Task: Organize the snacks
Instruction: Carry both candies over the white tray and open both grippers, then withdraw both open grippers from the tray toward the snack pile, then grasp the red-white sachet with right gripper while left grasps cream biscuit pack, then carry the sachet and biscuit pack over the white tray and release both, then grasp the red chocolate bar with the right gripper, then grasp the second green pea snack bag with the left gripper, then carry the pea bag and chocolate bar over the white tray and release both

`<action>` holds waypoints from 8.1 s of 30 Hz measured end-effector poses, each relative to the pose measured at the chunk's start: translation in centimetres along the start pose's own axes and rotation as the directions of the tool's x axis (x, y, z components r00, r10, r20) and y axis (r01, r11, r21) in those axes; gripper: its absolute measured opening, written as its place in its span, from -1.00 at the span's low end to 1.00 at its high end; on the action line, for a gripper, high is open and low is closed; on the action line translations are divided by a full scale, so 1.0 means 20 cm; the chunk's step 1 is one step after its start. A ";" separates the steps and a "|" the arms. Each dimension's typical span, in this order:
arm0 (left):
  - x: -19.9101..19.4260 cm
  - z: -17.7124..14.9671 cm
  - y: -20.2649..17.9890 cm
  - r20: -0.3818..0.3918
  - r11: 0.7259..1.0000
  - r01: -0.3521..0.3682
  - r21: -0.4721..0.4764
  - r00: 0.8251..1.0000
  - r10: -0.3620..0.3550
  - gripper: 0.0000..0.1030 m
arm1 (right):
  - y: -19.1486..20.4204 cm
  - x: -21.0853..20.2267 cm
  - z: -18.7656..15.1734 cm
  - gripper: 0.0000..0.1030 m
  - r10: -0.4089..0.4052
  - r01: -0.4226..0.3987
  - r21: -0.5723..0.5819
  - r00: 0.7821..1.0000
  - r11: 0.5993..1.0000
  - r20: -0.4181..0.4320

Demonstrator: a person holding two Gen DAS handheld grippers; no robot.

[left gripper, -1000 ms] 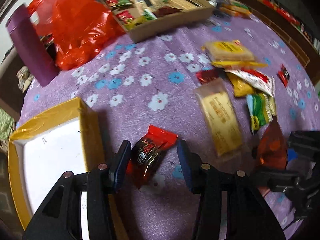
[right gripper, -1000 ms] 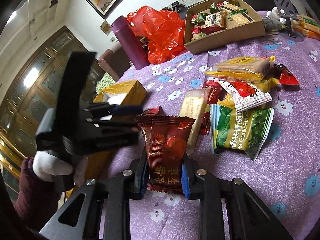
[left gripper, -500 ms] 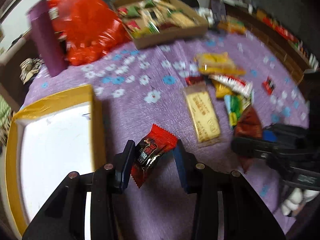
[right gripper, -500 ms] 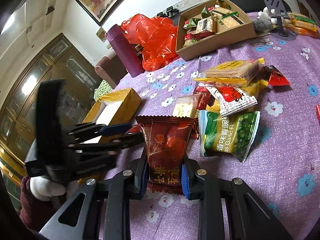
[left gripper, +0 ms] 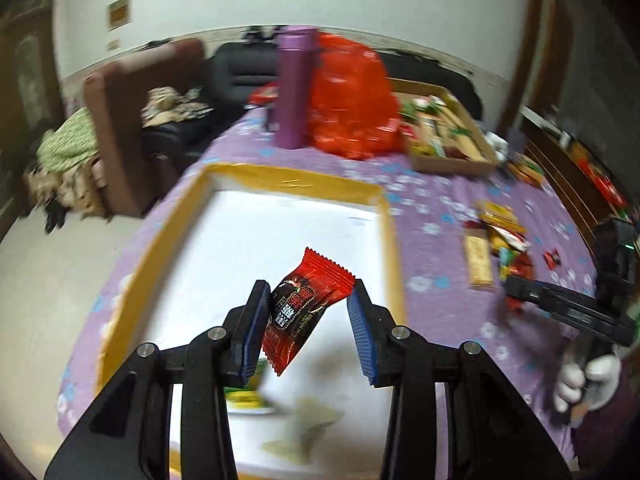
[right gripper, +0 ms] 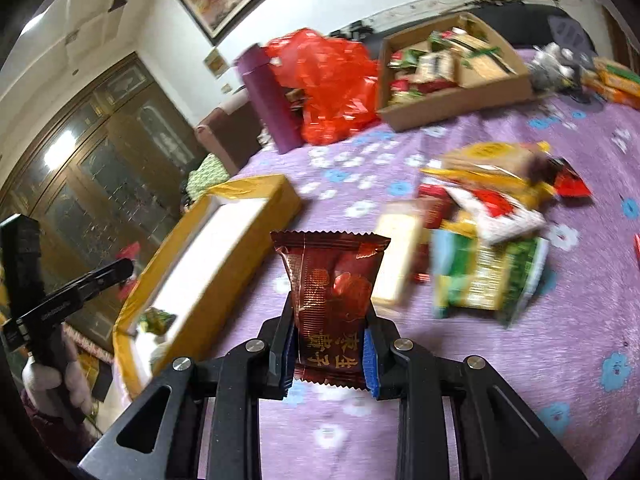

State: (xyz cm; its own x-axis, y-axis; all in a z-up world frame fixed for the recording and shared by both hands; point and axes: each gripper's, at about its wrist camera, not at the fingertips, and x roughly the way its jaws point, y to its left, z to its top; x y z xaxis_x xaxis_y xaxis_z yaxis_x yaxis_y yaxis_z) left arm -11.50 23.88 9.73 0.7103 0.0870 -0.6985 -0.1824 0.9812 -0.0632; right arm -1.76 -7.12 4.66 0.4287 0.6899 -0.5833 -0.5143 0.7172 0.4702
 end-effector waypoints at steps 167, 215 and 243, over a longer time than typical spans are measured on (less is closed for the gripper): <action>-0.16 -0.21 -0.34 0.037 0.971 0.227 -0.080 0.974 -0.225 0.25 | -0.39 -0.17 0.12 -0.17 -0.335 0.326 0.132 0.940 0.936 0.055; 0.37 -0.14 -1.09 -0.156 0.948 0.278 0.154 0.954 -0.255 0.24 | -0.86 -0.35 0.07 -0.49 -0.380 0.340 0.299 0.921 0.892 0.087; 0.10 -0.11 -0.53 0.006 0.991 0.131 -0.021 0.991 -0.131 -0.30 | -0.69 -0.30 0.06 -0.49 -0.357 0.337 0.153 0.925 0.929 0.132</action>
State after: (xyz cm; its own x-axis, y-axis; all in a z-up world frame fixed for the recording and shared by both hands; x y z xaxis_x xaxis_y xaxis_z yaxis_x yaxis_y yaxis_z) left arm -9.58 13.22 7.48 0.7323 -0.0412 -0.6797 -0.1019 0.9803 -0.1692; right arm 3.67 -20.96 2.45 0.6780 0.3952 -0.6198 -0.2201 0.9137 0.3417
